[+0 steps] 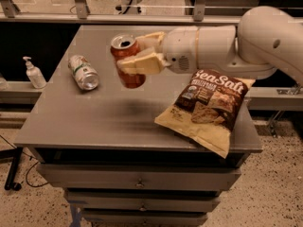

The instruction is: Pick coke can

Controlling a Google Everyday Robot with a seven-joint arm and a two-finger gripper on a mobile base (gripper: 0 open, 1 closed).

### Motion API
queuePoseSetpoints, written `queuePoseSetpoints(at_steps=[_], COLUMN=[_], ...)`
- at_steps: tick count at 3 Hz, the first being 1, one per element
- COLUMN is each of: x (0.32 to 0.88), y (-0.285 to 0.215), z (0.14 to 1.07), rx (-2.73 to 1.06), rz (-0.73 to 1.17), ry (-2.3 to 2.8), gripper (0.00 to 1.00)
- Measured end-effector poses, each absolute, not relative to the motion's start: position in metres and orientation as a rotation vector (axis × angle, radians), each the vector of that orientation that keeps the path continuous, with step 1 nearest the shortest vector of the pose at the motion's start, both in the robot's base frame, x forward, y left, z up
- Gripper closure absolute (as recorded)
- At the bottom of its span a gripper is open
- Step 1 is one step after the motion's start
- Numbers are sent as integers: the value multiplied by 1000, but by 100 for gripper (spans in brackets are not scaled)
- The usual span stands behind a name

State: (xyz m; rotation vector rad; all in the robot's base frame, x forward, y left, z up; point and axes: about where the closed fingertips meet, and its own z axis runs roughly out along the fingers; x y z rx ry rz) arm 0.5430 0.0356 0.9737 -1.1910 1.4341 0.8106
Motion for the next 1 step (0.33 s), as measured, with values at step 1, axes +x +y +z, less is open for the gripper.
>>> queuePoseSetpoints(at_steps=[1], x=[545], y=[31], z=[979], rx=[-1189], rz=[801], ry=[1430], gripper=[100])
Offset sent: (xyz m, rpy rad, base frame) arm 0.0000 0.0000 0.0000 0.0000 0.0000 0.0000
